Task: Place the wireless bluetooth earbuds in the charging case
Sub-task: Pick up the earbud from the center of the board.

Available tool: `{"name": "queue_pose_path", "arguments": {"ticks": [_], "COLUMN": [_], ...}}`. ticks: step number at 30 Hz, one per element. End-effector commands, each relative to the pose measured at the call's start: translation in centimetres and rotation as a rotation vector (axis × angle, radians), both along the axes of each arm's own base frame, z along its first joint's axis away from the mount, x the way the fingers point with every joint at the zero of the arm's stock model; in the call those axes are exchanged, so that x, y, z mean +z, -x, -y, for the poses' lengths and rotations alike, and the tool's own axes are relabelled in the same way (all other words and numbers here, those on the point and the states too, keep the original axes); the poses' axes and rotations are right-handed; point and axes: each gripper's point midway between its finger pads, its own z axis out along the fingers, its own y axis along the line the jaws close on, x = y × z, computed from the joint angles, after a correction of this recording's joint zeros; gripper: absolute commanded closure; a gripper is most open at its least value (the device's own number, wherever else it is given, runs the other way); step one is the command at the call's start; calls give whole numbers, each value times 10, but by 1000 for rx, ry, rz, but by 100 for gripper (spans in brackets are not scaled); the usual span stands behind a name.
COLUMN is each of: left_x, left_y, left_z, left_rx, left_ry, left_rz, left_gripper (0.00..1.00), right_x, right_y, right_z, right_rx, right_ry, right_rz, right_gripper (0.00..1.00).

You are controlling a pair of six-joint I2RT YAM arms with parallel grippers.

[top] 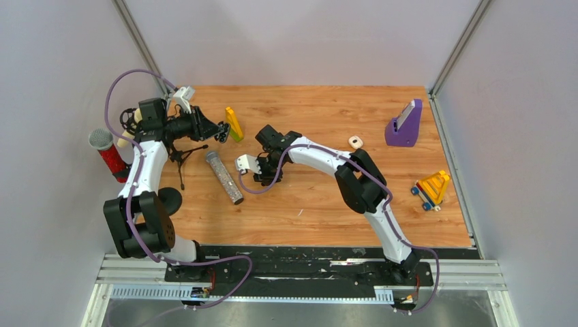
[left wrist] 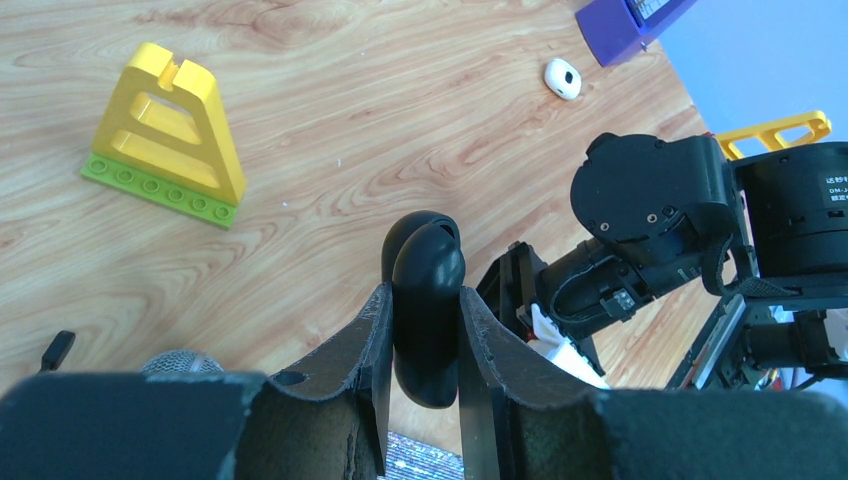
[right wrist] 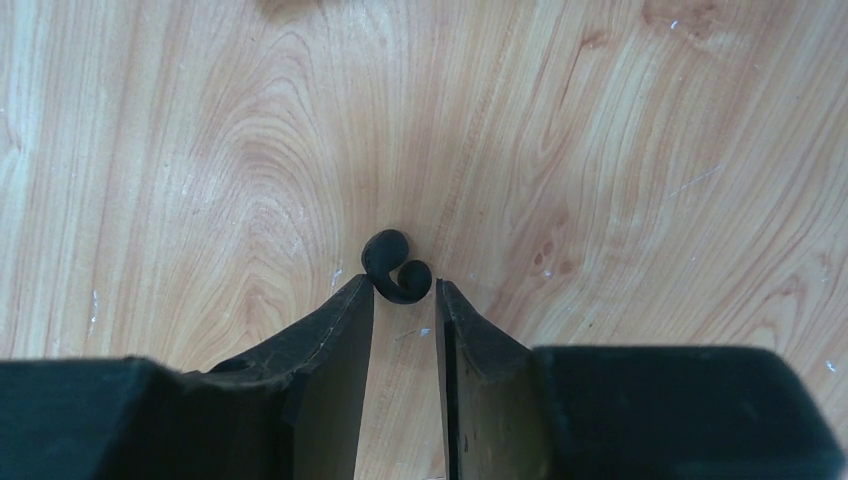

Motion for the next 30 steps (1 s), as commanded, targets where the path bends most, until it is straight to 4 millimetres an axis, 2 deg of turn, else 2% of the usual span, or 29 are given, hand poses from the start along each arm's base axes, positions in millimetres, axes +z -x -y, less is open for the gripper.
{"name": "queue_pose_path", "arguments": {"ticks": [1,8,11,13,20,23,25,28,30], "left_x": [13,13,12,12,12,11,7,1,-6], "left_y": [-3,-2,-3,-3,-3,-3,-5,-15,-21], "left_z": [-1,0,0,0,0,0,-2,-12,-20], "left_rx": [-15,-19,-20,-20,-22,-19,4,108,192], "left_ry": [10,13,13,15,16,15,10,2,2], "left_rz": [42,41,40,38,37,35,23,2,-22], "left_gripper": [85,84,84,84,84,84,85,93,94], "right_x": [40,39,40,43,47,49,51,59,67], "right_y": [-2,1,1,0,2,4,3,-3,-5], "right_z": [-17,-16,-16,-16,-16,-17,-18,-16,-12], "right_rx": [40,49,47,47,49,42,9,-81,-154], "right_ry": [-89,-84,-84,-86,-90,-93,-93,-86,-87], "right_rz": [62,59,64,70,72,60,48,39,22], "right_gripper": [70,73,81,83,84,94,100,100,100]}}
